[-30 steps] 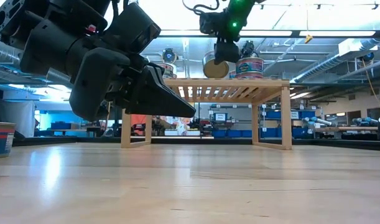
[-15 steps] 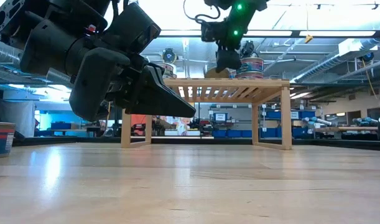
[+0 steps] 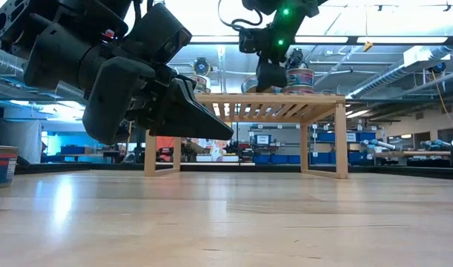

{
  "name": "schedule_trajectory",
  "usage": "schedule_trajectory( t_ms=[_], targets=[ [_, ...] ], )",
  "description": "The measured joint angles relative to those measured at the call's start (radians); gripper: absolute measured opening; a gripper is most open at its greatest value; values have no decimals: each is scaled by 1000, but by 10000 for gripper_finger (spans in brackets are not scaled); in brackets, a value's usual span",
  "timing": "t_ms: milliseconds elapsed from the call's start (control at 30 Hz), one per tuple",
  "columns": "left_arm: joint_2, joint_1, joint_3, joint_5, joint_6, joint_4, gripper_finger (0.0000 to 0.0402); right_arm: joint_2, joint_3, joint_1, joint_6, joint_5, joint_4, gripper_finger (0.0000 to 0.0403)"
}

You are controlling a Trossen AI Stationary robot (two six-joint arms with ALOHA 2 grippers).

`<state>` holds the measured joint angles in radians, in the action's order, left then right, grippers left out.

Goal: Stack canned seafood by type on shelf
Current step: Put the blue tuna can on the shelf

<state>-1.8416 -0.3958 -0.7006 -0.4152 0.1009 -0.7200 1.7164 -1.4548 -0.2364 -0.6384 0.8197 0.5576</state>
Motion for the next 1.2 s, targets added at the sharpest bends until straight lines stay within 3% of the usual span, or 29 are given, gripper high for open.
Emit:
schedule_trajectory(
  t_ms=[100, 167, 400, 667, 867, 1033, 1200],
  targets=[
    [0, 0, 0, 0, 0, 0, 0, 0, 0, 7, 3, 33, -10, 379],
    [0, 0, 0, 0, 0, 0, 0, 0, 0, 9, 2, 48, -11, 391],
    [0, 0, 0, 9, 0, 0, 0, 0, -1, 21, 17, 37, 3, 367],
    [0, 0, 0, 8, 0, 0, 0, -1, -147, 6, 324, -206, 259, 352],
    [0, 0, 0, 17, -1, 1, 0, -1, -263, -34, 475, -414, 337, 340],
    [0, 0, 0, 26, -1, 1, 0, -2, -272, -62, 466, -422, 247, 259],
    [0, 0, 0, 26, -1, 1, 0, 29, -272, -97, 465, -441, 235, 81]
  ],
)
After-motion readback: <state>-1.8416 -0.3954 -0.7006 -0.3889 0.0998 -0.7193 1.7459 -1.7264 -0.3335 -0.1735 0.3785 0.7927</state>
